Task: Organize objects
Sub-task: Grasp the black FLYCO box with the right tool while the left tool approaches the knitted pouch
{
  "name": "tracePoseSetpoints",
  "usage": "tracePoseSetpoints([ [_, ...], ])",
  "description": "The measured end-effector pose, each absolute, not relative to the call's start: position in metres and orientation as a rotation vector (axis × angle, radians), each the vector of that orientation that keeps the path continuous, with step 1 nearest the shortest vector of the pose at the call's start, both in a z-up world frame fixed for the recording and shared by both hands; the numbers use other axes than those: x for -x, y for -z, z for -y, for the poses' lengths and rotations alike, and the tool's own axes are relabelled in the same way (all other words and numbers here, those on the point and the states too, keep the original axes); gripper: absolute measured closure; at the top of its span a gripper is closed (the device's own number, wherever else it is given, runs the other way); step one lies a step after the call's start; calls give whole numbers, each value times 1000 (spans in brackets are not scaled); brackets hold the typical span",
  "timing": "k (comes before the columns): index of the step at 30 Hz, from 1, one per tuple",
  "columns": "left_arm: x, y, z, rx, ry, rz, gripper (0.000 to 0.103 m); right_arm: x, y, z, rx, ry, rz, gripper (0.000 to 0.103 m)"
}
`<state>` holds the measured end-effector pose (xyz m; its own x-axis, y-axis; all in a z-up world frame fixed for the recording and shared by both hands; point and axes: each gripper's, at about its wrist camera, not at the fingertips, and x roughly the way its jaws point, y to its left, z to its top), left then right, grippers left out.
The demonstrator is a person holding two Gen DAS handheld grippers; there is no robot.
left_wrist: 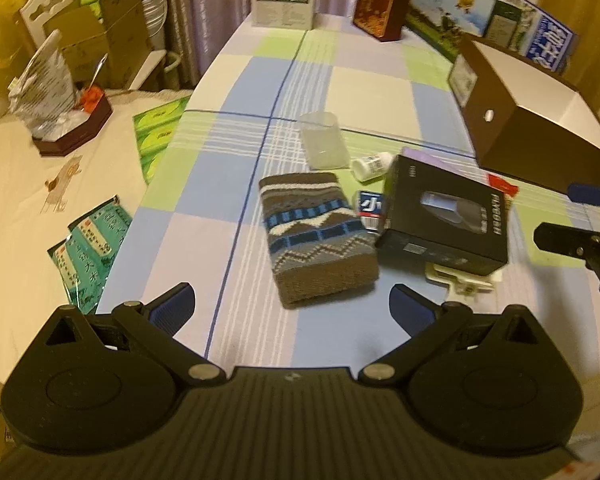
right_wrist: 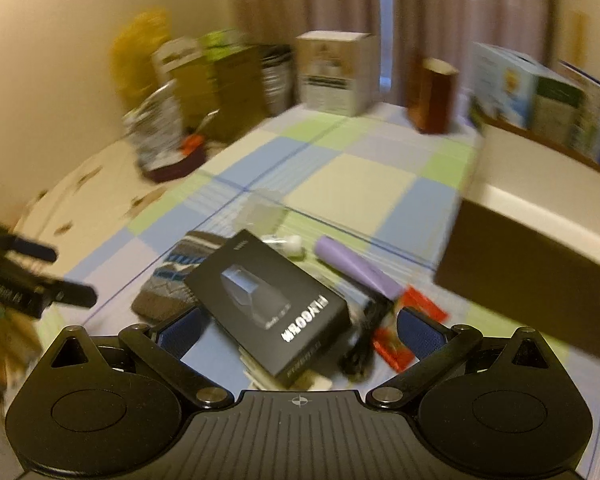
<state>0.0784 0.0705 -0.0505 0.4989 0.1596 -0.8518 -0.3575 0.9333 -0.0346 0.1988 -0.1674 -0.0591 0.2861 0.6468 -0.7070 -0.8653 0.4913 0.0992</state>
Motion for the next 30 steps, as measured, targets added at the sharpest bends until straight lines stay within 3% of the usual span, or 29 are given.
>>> tracePoseSetpoints([
  [21,-98,86,-92,321,-473,-1106,1,-221,128,81,767,-1413,-714,2],
  [22,-99,87,-92,322,-476,-1108,1,-220,130,80,781,-1415,-705,3],
  [25,-101,88,-92,322,-477,-1114,1,-220,136,77,827,-1425,-699,20],
  [30,-110,91,-89,314,-462,-1116,1,-221,136,80,806,-1425,-661,25],
])
